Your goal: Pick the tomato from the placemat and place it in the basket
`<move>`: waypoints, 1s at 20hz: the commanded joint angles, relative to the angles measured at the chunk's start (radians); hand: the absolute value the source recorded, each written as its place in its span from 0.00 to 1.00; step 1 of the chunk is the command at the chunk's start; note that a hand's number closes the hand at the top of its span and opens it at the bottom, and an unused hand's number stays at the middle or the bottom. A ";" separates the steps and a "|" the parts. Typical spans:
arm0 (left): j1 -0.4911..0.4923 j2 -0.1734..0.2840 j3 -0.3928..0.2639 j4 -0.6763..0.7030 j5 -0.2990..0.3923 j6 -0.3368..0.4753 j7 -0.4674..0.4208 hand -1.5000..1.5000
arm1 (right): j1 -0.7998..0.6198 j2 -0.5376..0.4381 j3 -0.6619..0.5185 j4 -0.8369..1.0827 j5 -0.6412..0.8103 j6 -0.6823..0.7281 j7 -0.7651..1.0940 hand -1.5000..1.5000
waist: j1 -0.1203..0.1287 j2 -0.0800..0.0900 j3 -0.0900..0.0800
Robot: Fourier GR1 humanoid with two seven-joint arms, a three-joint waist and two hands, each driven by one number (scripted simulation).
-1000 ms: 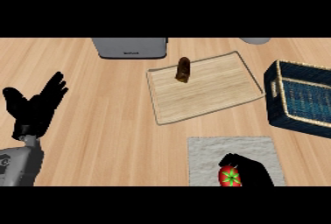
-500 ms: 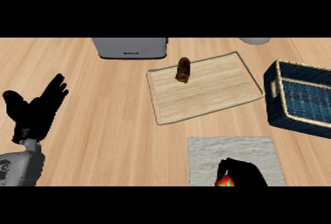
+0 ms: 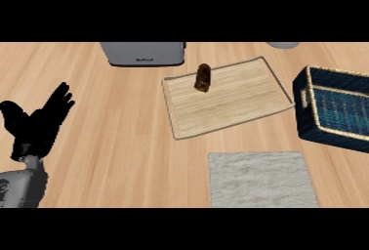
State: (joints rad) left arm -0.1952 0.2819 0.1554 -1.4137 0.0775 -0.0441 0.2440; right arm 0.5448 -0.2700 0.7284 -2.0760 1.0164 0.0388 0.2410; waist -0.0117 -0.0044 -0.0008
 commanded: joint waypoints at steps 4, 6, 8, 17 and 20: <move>0.041 0.008 0.015 0.018 0.003 -0.020 -0.052 0.50 | 0.116 0.037 0.138 -0.257 -0.148 -0.123 -0.117 1.00 | -0.007 -0.002 0.002; 0.014 -0.016 0.003 0.006 0.002 0.001 -0.029 0.50 | 0.113 0.015 0.148 -0.372 -0.087 -0.131 -0.101 1.00 | -0.013 -0.003 0.001; 0.031 0.012 0.012 -0.019 0.010 -0.018 0.001 0.50 | 0.140 0.012 0.174 -0.439 -0.027 -0.145 -0.068 1.00 | -0.012 -0.008 0.000; 0.023 0.033 0.026 -0.003 0.009 -0.033 -0.025 0.50 | 0.127 0.040 0.091 -0.596 0.055 -0.123 0.064 1.00 | 0.000 0.002 -0.003; 0.025 0.009 0.008 -0.009 0.002 -0.021 -0.018 0.50 | 0.069 0.072 0.043 -0.590 0.068 -0.098 0.108 1.00 | 0.012 0.006 -0.004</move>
State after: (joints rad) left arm -0.1719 0.2924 0.1689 -1.4136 0.0811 -0.0637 0.2199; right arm 0.6508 -0.2665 0.7763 -2.3709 1.0779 -0.1019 0.2504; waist -0.0116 -0.0010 -0.0036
